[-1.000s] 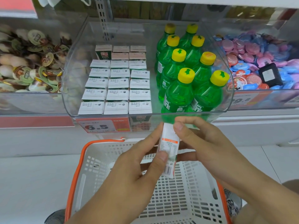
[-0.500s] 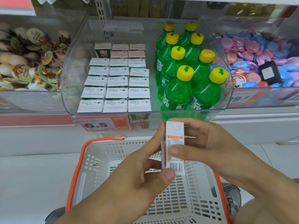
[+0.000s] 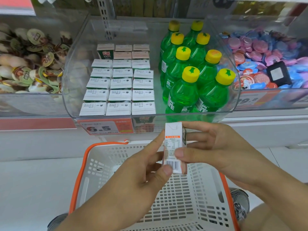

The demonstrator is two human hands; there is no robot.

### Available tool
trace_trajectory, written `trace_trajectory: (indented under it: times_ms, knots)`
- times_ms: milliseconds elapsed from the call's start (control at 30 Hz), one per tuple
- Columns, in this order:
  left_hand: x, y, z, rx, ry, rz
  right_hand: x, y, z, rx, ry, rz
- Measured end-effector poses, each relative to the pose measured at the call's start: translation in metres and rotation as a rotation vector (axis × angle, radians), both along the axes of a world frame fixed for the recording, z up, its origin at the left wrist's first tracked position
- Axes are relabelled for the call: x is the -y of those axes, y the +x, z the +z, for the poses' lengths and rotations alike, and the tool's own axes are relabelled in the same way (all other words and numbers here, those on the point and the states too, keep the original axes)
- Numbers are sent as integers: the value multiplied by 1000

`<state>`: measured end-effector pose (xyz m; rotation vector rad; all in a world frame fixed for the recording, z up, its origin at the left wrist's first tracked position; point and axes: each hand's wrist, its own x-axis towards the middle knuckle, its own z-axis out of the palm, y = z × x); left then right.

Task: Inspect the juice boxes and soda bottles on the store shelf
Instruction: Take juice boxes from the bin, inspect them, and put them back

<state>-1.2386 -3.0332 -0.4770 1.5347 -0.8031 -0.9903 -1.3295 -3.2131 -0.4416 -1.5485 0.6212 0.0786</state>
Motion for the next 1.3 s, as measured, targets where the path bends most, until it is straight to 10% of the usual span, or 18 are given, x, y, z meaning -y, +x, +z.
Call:
trace_trajectory:
  times_ms: [600,1300]
  knots:
    - [8,3,-4,-305,-139,272,-4,-2,-5,191,-220,-56]
    - [5,1,2,-269,-189,190,-3,3,2,236,62,-116]
